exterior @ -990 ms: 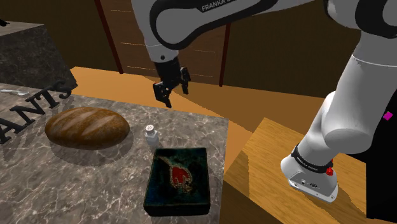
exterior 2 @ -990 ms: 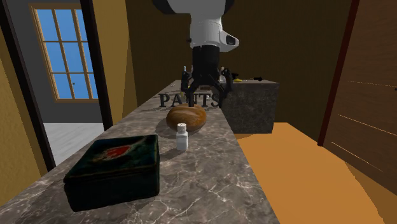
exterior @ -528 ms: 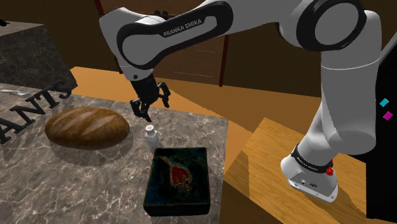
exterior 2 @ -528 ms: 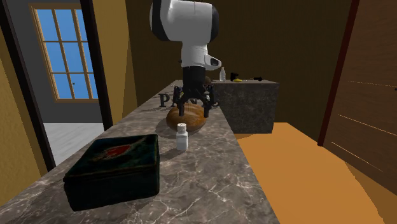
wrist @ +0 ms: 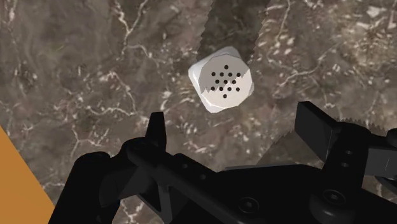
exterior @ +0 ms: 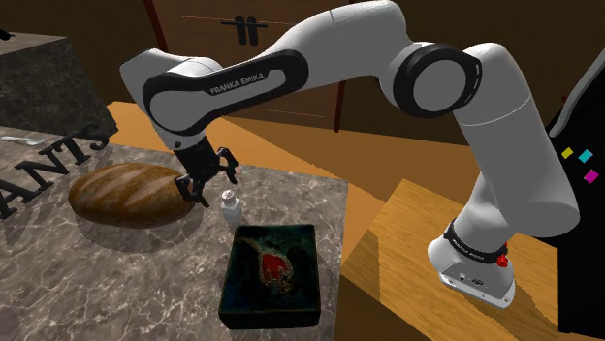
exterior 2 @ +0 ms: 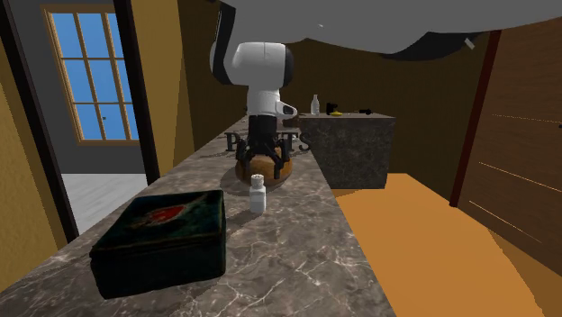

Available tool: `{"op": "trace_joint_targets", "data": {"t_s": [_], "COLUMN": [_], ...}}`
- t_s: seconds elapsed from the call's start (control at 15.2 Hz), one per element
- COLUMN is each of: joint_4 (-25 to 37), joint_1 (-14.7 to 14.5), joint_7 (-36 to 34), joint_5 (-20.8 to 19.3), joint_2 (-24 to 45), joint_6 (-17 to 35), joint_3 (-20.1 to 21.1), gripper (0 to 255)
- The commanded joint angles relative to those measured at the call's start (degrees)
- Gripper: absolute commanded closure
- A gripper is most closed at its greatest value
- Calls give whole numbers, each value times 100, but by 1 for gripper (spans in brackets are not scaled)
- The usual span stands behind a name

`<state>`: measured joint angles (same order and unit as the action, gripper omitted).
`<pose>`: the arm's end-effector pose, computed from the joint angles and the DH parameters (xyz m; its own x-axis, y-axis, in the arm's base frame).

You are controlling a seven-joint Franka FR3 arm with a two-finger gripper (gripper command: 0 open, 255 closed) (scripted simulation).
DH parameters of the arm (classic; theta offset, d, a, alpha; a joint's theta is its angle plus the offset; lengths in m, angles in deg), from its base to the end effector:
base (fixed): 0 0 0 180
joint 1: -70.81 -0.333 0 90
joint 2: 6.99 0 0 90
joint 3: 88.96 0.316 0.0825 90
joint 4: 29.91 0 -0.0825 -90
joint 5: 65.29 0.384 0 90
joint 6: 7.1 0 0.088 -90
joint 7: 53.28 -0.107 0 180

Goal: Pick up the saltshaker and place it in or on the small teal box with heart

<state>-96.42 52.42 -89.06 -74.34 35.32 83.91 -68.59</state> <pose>0.6069 0.3782 0.3561 0.9638 0.0096 -0.2665 0.0340 -0.9956 0.0871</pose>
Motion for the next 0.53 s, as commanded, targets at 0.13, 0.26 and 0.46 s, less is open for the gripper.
{"op": "trace_joint_targets", "data": {"t_s": [0.13,0.26,0.46], "joint_4": [-341,-599,-599], "joint_1": [32,63,63], "joint_7": [-26,-37,-37], "joint_5": [-2,-2,-2], "joint_2": [-25,-60,-60], "joint_6": [309,528,528], "joint_3": [1,2,2], "gripper": [0,0,0]}}
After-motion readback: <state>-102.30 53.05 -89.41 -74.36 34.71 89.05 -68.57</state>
